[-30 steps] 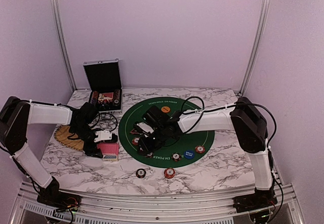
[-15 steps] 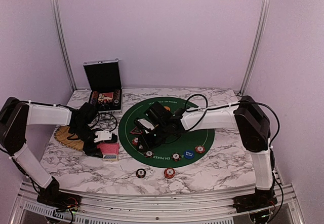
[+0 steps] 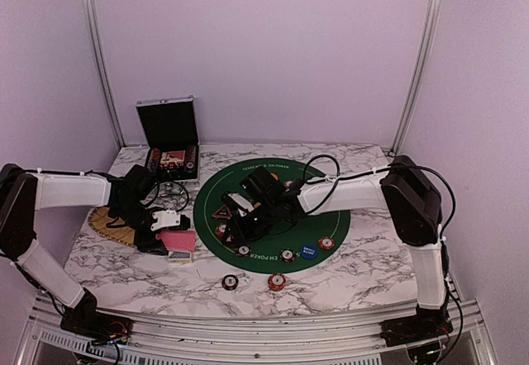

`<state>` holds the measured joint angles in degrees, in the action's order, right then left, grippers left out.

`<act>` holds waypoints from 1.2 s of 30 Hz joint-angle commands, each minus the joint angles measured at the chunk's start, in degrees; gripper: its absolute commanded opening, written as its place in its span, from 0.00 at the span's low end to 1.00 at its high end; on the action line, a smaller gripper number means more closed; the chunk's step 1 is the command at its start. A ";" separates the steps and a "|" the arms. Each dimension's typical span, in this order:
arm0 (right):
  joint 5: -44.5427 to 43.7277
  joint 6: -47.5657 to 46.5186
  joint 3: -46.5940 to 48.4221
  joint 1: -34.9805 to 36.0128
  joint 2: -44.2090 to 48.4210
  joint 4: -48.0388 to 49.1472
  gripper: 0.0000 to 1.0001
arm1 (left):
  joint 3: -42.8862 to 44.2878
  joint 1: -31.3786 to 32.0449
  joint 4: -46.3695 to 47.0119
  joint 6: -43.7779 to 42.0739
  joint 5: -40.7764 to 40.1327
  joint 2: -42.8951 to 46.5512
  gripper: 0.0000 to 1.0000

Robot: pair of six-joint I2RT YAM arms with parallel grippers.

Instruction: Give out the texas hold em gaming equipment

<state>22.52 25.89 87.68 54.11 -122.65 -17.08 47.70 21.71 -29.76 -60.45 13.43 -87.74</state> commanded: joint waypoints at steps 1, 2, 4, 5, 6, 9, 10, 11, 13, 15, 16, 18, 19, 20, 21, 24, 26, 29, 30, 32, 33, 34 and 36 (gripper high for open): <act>2.78 1.92 -0.05 -0.56 2.40 3.87 0.37 | -1.40 0.19 1.78 0.60 1.68 1.54 0.09; 3.19 2.09 0.09 -0.55 2.22 4.16 0.37 | -1.75 0.17 2.31 0.81 1.61 1.43 0.08; 3.94 2.26 0.66 -0.57 1.48 4.65 0.38 | -2.44 0.17 3.02 1.14 2.08 1.01 0.08; 4.39 2.38 1.41 -0.50 0.88 4.61 0.39 | -2.85 0.17 3.54 1.29 2.38 0.86 0.08; 4.91 2.56 2.27 -0.55 0.22 4.67 0.40 | -3.14 0.17 4.30 1.60 2.67 0.68 0.08; 7.52 2.65 6.95 -0.46 -2.96 3.95 0.41 | -3.72 0.16 6.18 2.52 3.19 -0.05 0.07; 7.91 2.19 9.26 -0.35 -4.50 2.55 0.41 | -3.80 0.14 6.60 2.74 3.42 -0.29 0.07; 8.08 1.60 11.30 -0.28 -5.96 0.86 0.41 | -3.88 0.09 6.92 2.87 3.51 -0.44 0.07; 8.15 0.96 13.92 -0.08 -8.06 -0.71 0.37 | -4.20 0.08 7.52 2.92 3.53 -0.71 0.07; 6.64 -0.40 16.73 0.39 -9.94 -3.47 0.30 | -4.45 0.08 7.74 2.68 3.38 -0.96 0.07; 5.70 -1.24 17.98 0.65 -10.70 -5.69 0.27 | -4.51 0.14 7.89 2.70 3.41 -1.10 0.07; 4.30 -2.20 18.71 1.06 -11.28 -7.06 0.24 | -4.67 0.03 8.18 2.66 3.48 -1.18 0.07; 3.75 -2.33 18.37 1.28 -11.08 -7.16 0.23 | -4.72 0.01 8.21 2.70 3.53 -1.18 0.07; 3.52 -2.49 17.87 1.39 -10.79 -6.90 0.22 | -4.71 0.00 8.28 2.70 3.53 -1.30 0.07; 3.54 -2.44 17.33 1.43 -10.34 -6.64 0.22 | -4.79 -0.01 8.33 2.58 3.44 -1.34 0.06; 3.41 -2.34 15.84 1.53 -9.02 -5.74 0.22 | -5.07 0.01 8.40 2.36 3.27 -1.35 0.06; 2.61 -2.31 15.60 1.53 -8.46 -5.76 0.23 | -5.06 -0.01 8.36 2.23 3.12 -1.37 0.06; 1.75 -2.58 16.09 1.53 -9.12 -6.96 0.20 | -4.91 -0.04 8.40 2.22 2.93 -1.48 0.06; 1.35 -2.66 16.58 1.51 -9.69 -7.39 0.18 | -4.80 -0.02 8.35 2.26 2.89 -1.54 0.06; 0.79 -2.92 17.68 1.66 -10.87 -9.00 0.15 | -4.81 -0.01 8.38 2.32 2.73 -1.46 0.07; 0.63 -3.10 18.45 1.81 -11.56 -9.50 0.13 | -4.79 -0.03 8.40 2.26 2.59 -1.34 0.07; 0.53 -3.19 19.01 1.99 -12.09 -9.82 0.12 | -4.85 -0.01 8.38 2.22 2.47 -1.31 0.07; 0.38 -3.56 20.89 2.35 -13.37 -10.87 0.11 | -5.03 -0.01 8.39 1.94 2.11 -1.29 0.07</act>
<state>24.49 23.46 103.88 55.40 -133.45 -25.08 43.31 21.69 -22.94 -58.08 15.84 -88.16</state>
